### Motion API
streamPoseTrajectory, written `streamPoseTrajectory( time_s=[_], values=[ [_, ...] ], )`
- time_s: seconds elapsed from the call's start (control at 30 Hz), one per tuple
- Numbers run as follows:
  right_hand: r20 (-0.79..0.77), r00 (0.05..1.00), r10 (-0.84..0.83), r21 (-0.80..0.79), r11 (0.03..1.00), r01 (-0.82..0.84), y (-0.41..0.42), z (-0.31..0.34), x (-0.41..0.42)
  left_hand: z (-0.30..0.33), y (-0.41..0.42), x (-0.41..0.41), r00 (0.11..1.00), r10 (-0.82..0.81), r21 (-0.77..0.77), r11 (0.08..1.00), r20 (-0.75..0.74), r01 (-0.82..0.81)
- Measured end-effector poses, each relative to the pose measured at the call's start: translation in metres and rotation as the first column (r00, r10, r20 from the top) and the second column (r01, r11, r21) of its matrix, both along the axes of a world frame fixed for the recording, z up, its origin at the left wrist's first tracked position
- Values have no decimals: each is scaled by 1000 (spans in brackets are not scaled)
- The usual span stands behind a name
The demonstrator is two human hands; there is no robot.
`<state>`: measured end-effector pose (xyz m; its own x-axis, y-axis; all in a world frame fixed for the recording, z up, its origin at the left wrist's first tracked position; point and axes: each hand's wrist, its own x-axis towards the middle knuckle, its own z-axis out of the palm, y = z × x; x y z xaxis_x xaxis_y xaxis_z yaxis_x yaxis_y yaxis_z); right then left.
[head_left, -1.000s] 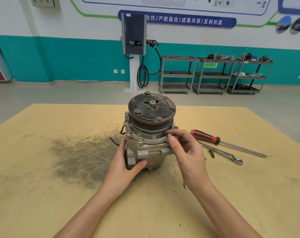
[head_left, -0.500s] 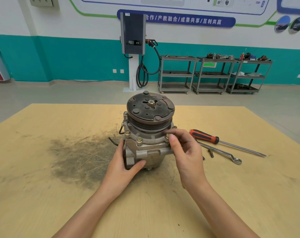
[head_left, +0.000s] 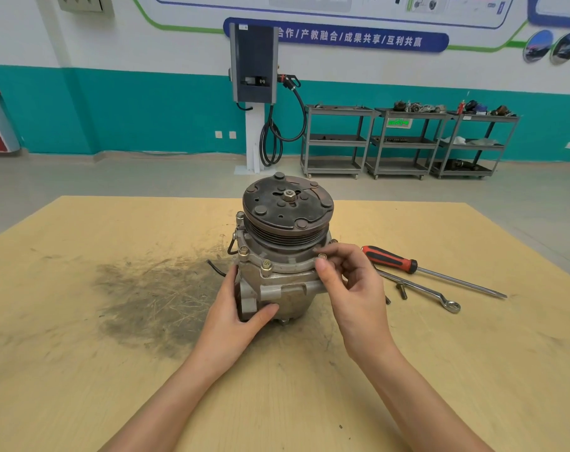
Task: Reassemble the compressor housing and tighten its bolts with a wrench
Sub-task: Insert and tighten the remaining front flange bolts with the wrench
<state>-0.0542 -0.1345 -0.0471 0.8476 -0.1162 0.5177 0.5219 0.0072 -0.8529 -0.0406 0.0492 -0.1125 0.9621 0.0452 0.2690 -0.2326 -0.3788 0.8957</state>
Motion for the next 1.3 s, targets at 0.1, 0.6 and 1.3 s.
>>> streamPoseTrajectory(
  time_s=[0.1,0.6,1.3],
  values=[
    [-23,1000,-5,40,999,6,2,0,3,0,0,0,1000,1,0,1000,-1,-1],
    [-29,1000,-12,43,999,13,2,2,3,5,-2,-3,999,10,15,1000,-35,-10],
    [-17,999,46,-28,999,-46,-2,-1,1,9,-3,-5,999,26,8,1000,-48,-25]
  ],
)
